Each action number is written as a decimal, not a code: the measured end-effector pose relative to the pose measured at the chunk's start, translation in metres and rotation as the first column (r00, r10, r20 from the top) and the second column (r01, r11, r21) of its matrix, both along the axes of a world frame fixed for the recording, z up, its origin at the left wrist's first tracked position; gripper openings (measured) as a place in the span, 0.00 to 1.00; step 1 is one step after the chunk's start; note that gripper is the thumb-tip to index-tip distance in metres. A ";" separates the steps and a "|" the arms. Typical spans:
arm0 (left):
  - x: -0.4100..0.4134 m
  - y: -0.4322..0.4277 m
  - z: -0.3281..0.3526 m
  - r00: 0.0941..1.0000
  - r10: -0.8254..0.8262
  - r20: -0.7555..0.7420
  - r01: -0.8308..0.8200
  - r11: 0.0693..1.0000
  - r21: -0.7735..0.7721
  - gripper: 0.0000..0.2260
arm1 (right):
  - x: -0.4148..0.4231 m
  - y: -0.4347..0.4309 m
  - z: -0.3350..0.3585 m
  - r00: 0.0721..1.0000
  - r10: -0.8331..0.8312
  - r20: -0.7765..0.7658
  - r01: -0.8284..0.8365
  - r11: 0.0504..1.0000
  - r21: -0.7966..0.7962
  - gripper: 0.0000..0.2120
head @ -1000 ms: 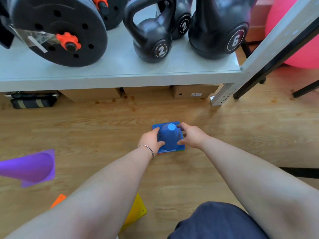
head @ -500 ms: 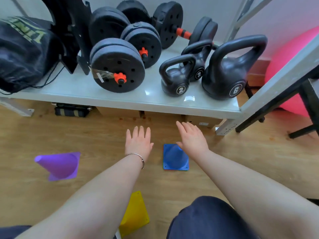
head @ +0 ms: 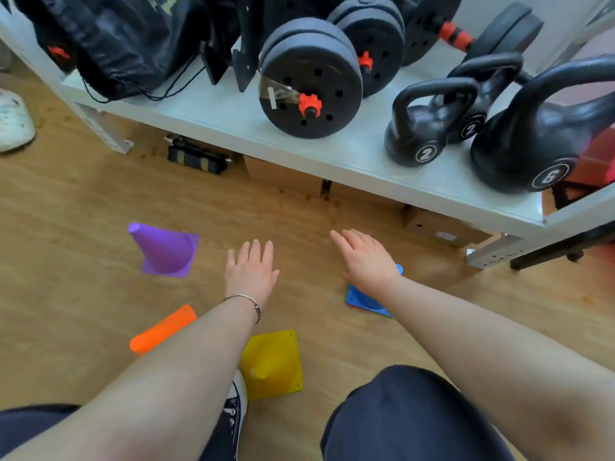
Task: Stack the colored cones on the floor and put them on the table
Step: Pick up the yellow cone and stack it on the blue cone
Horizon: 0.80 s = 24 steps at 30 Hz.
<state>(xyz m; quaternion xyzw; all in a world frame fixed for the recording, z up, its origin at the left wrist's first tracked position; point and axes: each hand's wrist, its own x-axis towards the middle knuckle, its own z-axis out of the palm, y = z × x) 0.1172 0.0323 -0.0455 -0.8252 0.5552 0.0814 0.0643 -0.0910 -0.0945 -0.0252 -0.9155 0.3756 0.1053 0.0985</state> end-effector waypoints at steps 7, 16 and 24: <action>0.026 0.073 -0.053 0.995 0.098 -0.014 -0.096 0.987 0.127 0.29 | 0.015 0.042 -0.066 0.972 0.229 -0.057 -0.217 0.962 0.167 0.40; 0.006 0.155 -0.095 0.977 -0.132 -0.169 0.174 0.948 0.266 0.32 | 0.012 0.113 -0.125 0.917 0.399 0.019 -0.367 0.821 0.438 0.38; -0.007 0.172 -0.103 0.957 0.004 -0.289 0.093 0.942 0.321 0.35 | 0.021 0.139 -0.144 0.926 0.368 0.085 -0.362 0.801 0.477 0.42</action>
